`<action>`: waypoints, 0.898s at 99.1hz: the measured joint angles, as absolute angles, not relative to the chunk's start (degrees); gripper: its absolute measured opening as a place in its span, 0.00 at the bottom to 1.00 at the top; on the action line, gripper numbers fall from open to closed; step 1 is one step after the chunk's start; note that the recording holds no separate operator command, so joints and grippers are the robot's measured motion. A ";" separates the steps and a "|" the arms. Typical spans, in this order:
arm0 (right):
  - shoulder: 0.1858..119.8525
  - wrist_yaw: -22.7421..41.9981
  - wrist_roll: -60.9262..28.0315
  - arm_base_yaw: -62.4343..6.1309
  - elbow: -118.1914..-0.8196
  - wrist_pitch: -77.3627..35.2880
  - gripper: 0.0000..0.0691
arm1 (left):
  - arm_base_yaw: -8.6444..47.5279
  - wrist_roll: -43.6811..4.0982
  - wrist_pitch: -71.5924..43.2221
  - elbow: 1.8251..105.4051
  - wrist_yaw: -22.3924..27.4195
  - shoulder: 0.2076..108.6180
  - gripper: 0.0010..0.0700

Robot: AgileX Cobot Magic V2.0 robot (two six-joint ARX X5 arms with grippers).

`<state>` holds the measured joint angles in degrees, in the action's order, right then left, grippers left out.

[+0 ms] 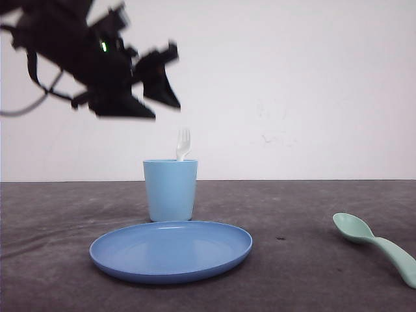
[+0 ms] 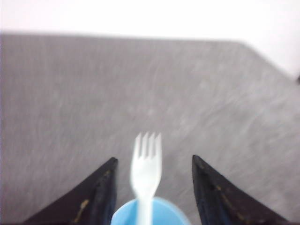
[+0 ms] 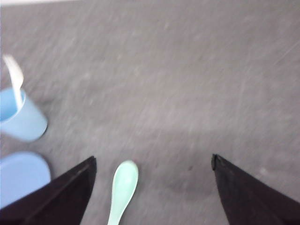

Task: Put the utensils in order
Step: 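Lift the fork with the left gripper and drop it into the cup, then lower the right gripper onto the mint-green spoon and grasp it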

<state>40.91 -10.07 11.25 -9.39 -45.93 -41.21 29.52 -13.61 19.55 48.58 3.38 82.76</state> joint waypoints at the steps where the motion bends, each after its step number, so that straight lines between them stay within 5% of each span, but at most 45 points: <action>1: 41.19 -10.20 11.42 -9.69 -45.93 -41.54 0.70 | 29.56 -13.65 19.29 48.58 3.38 82.17 0.42; 31: 52.36 -8.73 18.61 -20.27 -45.93 -50.28 0.70 | 30.83 -13.80 3.29 48.58 3.60 61.36 0.42; 89: 76.47 6.66 37.32 -38.02 -45.93 -41.60 0.49 | 31.22 -14.50 -20.05 48.58 3.92 36.51 0.42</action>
